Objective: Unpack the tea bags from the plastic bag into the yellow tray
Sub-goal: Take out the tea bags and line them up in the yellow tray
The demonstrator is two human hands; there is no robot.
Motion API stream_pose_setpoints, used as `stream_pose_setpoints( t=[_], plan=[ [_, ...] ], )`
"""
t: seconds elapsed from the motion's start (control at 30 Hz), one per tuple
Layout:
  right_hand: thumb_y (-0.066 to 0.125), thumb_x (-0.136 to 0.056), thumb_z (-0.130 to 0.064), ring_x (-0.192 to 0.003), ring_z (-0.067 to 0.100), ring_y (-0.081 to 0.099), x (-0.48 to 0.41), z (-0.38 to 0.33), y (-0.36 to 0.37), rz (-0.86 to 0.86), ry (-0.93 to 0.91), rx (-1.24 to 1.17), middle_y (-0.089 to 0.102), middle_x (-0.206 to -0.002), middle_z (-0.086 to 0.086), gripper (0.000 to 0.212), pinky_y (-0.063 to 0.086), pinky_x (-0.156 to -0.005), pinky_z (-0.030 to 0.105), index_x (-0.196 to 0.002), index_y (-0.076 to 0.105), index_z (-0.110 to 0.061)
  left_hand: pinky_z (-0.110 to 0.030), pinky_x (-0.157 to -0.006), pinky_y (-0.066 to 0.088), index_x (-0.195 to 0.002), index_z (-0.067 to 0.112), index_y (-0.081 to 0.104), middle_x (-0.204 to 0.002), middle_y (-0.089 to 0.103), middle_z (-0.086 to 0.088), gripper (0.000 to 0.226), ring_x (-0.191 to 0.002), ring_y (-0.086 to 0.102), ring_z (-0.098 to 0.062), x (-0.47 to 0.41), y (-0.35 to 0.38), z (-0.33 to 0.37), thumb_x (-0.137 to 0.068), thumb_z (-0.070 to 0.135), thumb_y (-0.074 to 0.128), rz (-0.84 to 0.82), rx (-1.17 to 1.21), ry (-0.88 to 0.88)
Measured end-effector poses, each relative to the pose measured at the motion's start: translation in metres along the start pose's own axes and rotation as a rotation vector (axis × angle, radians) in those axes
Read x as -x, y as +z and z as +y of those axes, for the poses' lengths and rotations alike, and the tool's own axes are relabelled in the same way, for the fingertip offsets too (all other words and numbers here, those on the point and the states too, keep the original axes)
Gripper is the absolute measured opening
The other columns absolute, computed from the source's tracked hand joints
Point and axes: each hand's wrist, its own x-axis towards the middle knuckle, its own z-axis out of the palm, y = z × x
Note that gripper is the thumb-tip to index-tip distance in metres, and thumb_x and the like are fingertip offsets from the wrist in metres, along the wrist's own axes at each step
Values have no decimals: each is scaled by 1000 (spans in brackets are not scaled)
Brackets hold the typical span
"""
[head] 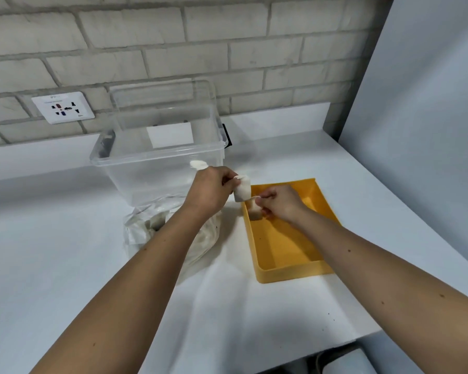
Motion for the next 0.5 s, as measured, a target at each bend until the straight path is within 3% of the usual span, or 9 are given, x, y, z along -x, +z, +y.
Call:
stream_pose_setpoints(
  t=[0.13, 0.2, 0.27, 0.33, 0.4, 0.5],
  plan=[
    [73, -86, -29, -87, 17, 65, -6, -1, 4, 120, -90, 194, 74, -96, 3, 20, 49, -75, 25, -98, 77, -13, -27, -76, 49, -101, 10, 74, -86, 73, -7, 18, -80, 67, -21, -5, -3, -6, -95, 23, 64, 27, -13, -21],
    [73, -86, -28, -82, 11, 61, -5, 0, 7, 176, -129, 215, 73, -94, 1, 18, 41, -66, 15, -96, 77, -13, -30, -79, 53, -101, 9, 74, -85, 73, -7, 16, -81, 69, -22, -5, -4, -9, -94, 21, 64, 32, -10, -16],
    [75, -84, -23, -75, 9, 58, -4, 1, 10, 211, -163, 190, 71, -86, 2, 13, 38, -60, 11, -91, 74, -13, -25, -74, 53, -101, 8, 74, -83, 73, -7, 15, -77, 69, -21, -3, -6, -10, -94, 18, 64, 26, -3, -10],
    [78, -82, -20, -71, 12, 60, -2, 2, 12, 237, -196, 159, 68, -77, 0, 11, 43, -60, 15, -86, 71, -13, -13, -65, 49, -101, 9, 73, -83, 71, -6, 14, -71, 67, -16, -2, -7, -11, -95, 16, 64, 10, 7, -17],
    [79, -79, -19, -68, 13, 59, -1, 3, 14, 262, -222, 177, 64, -71, -1, 15, 45, -60, 22, -82, 67, -12, -9, -63, 49, -102, 9, 73, -84, 72, -6, 13, -68, 67, -13, -2, -8, -12, -95, 15, 64, -6, 18, -27],
    [80, -79, -27, -66, 13, 58, 0, 1, 12, 284, -232, 257, 61, -70, -3, 24, 43, -55, 22, -84, 60, -15, -25, -76, 58, -100, 9, 73, -84, 74, -8, 12, -72, 71, -19, -3, -7, -13, -94, 14, 65, -33, 76, -49]
  ],
)
